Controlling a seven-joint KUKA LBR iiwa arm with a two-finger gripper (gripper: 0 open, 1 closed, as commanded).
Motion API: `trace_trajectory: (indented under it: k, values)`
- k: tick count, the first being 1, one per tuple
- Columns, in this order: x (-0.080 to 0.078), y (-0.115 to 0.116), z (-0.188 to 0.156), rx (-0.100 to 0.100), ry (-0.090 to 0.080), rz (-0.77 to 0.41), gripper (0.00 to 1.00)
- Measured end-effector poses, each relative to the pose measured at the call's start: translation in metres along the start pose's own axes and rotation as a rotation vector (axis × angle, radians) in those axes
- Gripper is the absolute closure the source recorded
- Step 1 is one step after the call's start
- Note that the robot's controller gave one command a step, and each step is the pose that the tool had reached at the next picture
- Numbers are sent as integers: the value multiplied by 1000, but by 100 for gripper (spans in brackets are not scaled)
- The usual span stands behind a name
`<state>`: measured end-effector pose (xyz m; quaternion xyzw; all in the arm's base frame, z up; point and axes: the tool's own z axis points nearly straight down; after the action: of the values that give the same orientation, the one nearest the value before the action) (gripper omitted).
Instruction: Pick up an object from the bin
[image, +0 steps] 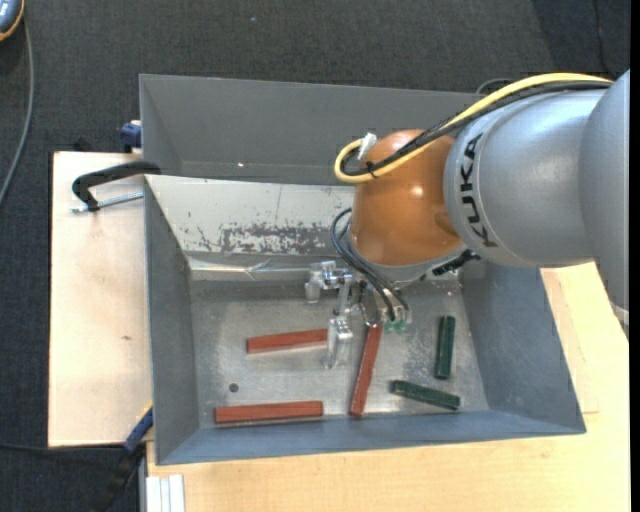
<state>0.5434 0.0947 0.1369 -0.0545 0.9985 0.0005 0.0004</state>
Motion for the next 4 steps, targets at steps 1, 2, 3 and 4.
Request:
trace_trajectory:
  k: [1,2,3,4]
  values:
    - [-26,15,-7,-1,-6,111,0]
    - [-5,9,58,0,-5,41,0]
    - [-31,9,66,-1,-4,109,100]
    - [-31,9,66,-1,-4,109,100]
